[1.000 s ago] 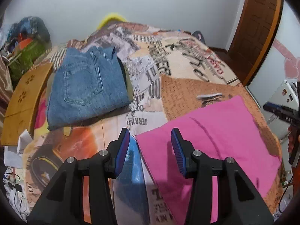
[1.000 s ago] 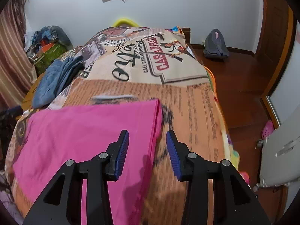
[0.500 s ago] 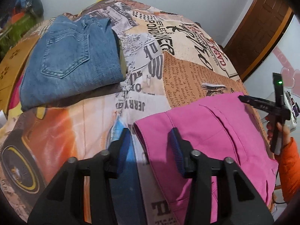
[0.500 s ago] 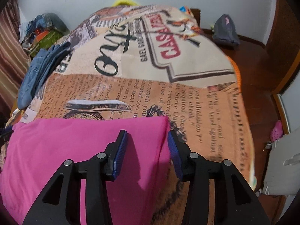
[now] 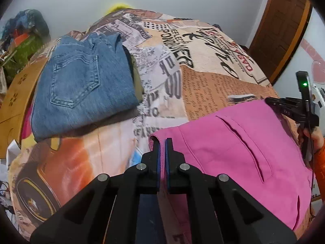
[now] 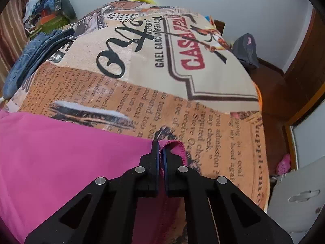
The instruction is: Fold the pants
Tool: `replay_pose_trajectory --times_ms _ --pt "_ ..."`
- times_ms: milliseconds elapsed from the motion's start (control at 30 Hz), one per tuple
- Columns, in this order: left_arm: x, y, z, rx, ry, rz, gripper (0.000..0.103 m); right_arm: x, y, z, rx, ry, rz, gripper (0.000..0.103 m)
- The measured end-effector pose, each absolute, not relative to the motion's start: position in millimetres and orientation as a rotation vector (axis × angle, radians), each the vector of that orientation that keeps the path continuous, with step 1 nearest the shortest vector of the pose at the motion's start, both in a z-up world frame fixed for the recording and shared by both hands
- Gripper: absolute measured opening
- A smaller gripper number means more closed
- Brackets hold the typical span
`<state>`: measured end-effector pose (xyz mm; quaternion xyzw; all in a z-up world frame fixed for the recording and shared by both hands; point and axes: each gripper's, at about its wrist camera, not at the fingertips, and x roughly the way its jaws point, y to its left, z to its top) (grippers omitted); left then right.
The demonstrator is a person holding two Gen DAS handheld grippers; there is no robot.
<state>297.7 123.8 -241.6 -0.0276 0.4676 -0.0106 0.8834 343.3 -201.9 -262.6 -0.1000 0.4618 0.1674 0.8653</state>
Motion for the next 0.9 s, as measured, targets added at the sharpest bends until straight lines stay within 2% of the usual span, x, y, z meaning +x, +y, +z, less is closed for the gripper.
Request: replay_pose_trajectory --times_ms 167,233,300,367,500,667,767,900 --pt "301 132 -242 -0.055 0.993 0.031 0.005 346 -210 -256 -0.189 0.996 0.323 0.003" --pt "293 135 -232 -0.072 0.978 0.040 0.013 343 -209 -247 -0.179 0.997 0.337 0.006" --pt "281 135 -221 -0.078 0.959 0.038 0.020 332 -209 -234 -0.168 0.987 0.349 0.023" --pt "269 132 -210 -0.079 0.939 0.031 0.027 312 -210 -214 -0.175 0.938 0.361 0.033" --pt "240 122 -193 -0.105 0.919 -0.002 0.045 283 -205 -188 -0.169 0.881 0.403 0.034" --pt "208 108 -189 -0.149 0.933 -0.045 0.046 240 -188 -173 -0.148 0.859 0.490 0.035" --pt "190 103 -197 -0.187 0.957 -0.059 0.047 218 -177 -181 -0.144 0.880 0.534 0.042" --pt "173 101 -214 -0.248 1.008 -0.073 0.048 188 -169 -208 -0.165 0.949 0.565 0.042"
